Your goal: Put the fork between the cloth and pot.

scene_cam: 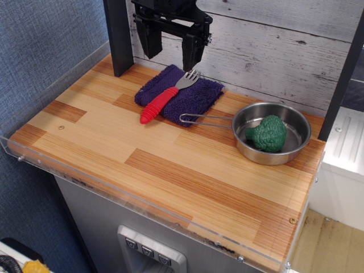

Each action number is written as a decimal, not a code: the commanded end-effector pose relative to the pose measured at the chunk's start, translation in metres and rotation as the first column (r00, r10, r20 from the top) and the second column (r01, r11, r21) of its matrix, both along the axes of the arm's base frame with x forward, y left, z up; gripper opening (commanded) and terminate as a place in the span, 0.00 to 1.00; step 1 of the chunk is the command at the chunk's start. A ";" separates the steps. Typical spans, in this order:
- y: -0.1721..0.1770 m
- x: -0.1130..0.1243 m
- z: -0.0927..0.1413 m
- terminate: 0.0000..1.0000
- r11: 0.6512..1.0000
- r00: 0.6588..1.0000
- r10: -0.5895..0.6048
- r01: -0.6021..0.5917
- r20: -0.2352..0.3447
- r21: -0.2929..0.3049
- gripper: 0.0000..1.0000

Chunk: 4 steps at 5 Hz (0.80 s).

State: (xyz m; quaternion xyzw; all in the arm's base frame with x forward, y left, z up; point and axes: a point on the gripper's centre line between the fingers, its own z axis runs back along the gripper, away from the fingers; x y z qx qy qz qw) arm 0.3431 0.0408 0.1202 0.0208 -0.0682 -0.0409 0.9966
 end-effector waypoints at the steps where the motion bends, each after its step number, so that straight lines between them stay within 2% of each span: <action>1: 0.000 0.000 0.000 0.00 1.000 1.000 0.000 0.000 0.000 0.000 1.00; 2: 0.000 0.000 -0.003 0.00 1.000 1.000 0.003 -0.003 -0.005 0.021 1.00; 3: 0.026 0.002 -0.003 0.00 0.997 0.999 0.040 -0.042 0.021 0.071 1.00; 4: 0.050 0.000 -0.015 0.00 0.993 0.998 0.052 -0.055 0.029 0.101 1.00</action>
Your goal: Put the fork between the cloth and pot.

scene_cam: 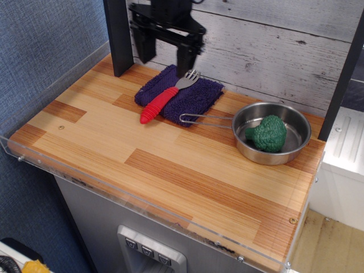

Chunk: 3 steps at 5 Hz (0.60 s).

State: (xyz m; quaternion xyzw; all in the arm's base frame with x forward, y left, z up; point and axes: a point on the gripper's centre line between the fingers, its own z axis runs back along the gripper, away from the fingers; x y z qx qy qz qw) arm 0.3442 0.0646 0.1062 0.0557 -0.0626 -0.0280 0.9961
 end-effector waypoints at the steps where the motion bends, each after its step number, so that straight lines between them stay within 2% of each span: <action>1: 0.030 0.003 -0.020 0.00 0.999 1.000 0.000 0.000 0.013 0.032 1.00; 3: 0.021 0.008 -0.045 0.00 0.997 1.000 -0.024 0.025 0.018 -0.067 1.00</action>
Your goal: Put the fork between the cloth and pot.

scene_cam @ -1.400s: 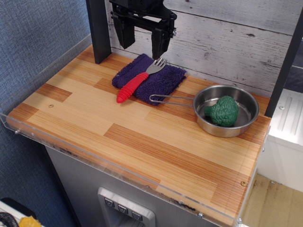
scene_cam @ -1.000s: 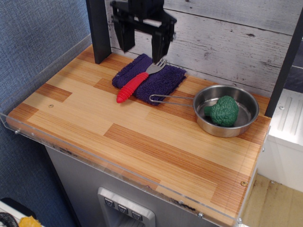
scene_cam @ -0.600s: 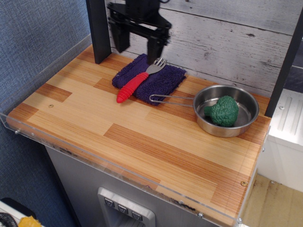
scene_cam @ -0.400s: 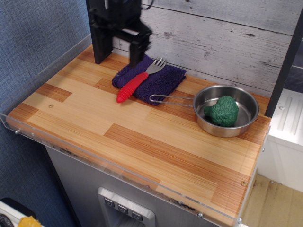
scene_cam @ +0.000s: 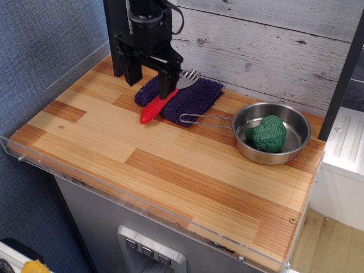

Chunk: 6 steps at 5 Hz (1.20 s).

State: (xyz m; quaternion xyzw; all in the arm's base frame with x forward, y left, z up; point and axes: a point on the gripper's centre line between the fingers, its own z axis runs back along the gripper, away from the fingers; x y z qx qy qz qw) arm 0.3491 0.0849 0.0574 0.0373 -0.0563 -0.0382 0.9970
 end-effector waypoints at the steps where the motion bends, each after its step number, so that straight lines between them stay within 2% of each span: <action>1: -0.001 0.006 -0.005 0.00 0.999 1.000 -0.007 0.008 0.024 -0.035 1.00; 3: 0.014 0.013 -0.024 0.00 1.000 0.999 -0.024 0.024 0.039 -0.004 1.00; 4: 0.014 0.015 -0.029 0.00 0.999 0.999 -0.034 0.034 0.027 0.000 1.00; 5: 0.012 0.015 -0.029 0.00 0.999 0.999 -0.041 0.041 0.029 0.006 0.00; 6: 0.011 0.015 -0.027 0.00 0.999 0.998 -0.044 0.044 0.035 0.012 0.00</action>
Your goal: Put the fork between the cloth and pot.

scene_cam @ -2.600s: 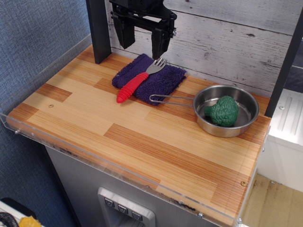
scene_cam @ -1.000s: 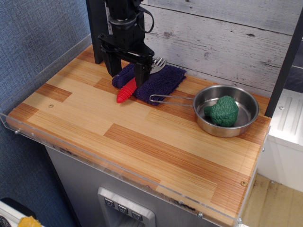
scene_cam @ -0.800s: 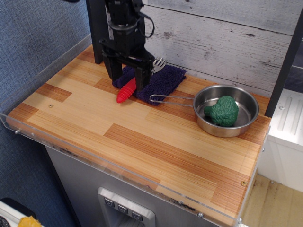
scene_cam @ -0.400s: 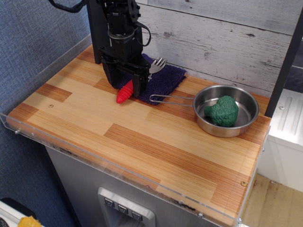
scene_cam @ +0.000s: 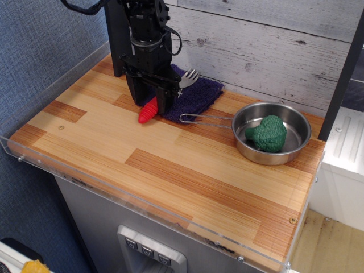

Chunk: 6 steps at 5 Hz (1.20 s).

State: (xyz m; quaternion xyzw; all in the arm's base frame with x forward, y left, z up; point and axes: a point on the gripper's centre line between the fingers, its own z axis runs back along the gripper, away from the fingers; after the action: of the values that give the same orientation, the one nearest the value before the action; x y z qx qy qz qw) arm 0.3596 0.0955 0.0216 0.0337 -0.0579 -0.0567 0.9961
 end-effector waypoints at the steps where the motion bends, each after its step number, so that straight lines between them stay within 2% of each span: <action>1: -0.002 0.004 0.012 0.00 1.000 0.999 -0.011 0.010 0.042 0.023 0.00; 2: -0.006 0.004 0.020 0.00 0.999 0.998 -0.019 0.018 0.059 0.029 0.00; 3: -0.011 0.001 0.042 0.00 1.000 0.994 -0.004 0.001 0.112 0.024 0.00; 4: -0.019 -0.008 0.067 0.00 0.998 0.992 0.030 -0.036 0.122 0.048 0.00; 6: -0.053 -0.036 0.092 0.00 0.997 0.989 0.073 -0.078 0.131 0.028 0.00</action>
State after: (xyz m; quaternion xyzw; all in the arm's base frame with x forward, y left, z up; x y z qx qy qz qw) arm 0.3188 0.0362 0.0951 0.0473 -0.0910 -0.0189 0.9945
